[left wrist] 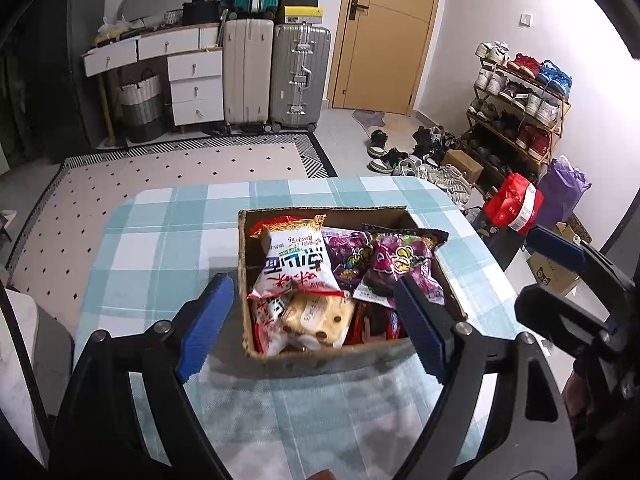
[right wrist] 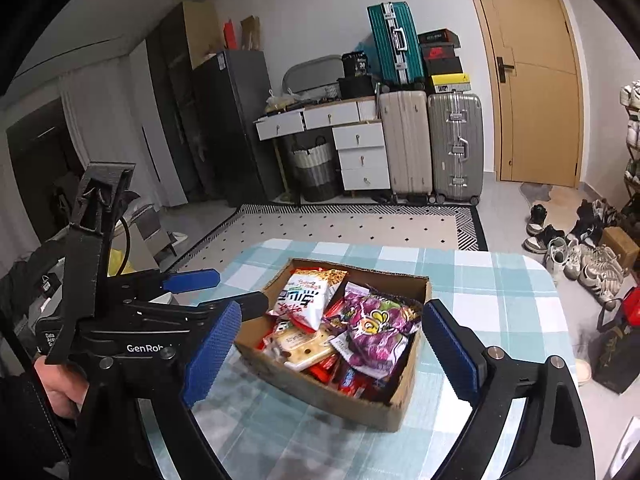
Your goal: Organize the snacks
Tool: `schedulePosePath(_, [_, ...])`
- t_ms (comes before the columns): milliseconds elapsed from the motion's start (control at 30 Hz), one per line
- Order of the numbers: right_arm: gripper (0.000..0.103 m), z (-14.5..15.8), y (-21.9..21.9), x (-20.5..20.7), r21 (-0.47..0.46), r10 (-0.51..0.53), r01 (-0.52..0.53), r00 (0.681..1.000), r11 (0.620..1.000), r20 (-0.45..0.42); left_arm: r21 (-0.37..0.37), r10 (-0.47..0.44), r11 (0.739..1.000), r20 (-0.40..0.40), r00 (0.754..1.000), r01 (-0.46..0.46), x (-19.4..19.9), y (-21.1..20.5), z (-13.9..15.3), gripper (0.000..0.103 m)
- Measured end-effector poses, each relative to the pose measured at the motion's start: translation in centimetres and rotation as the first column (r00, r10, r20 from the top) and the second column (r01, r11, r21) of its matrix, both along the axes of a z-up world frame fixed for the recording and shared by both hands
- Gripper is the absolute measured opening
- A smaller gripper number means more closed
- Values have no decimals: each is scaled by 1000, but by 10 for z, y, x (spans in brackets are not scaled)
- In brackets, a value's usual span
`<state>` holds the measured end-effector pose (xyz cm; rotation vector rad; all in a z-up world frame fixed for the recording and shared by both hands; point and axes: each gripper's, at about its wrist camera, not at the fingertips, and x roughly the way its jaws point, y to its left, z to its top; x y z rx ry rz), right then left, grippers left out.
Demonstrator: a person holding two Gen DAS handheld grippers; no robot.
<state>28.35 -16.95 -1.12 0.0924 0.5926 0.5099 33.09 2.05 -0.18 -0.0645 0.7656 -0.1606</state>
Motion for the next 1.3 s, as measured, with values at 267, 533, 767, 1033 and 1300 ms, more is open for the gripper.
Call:
schedulePosePath(267, [97, 11, -7, -42, 10, -13, 13, 999, 1000, 35, 18, 19, 1000, 54, 998, -20, -50, -1, 18, 85])
schedulePosePath(533, [99, 15, -8, -83, -9, -13, 14, 996, 1000, 88, 33, 44, 998, 124, 991, -48, -95, 3, 26, 99])
schedulePosePath(767, [100, 6, -11, -106, -2, -36, 36, 993, 999, 113, 40, 73, 996, 180, 981, -81, -127, 10, 23, 102])
schedulePosePath(1033, [100, -11, -11, -126, -27, -70, 74, 987, 997, 146, 75, 84, 992, 246, 966, -105, -147, 17, -5, 102])
schedulePosePath(1300, [100, -26, -8, -139, -39, -84, 91, 984, 995, 157, 58, 105, 991, 260, 960, -124, -158, 28, -37, 102])
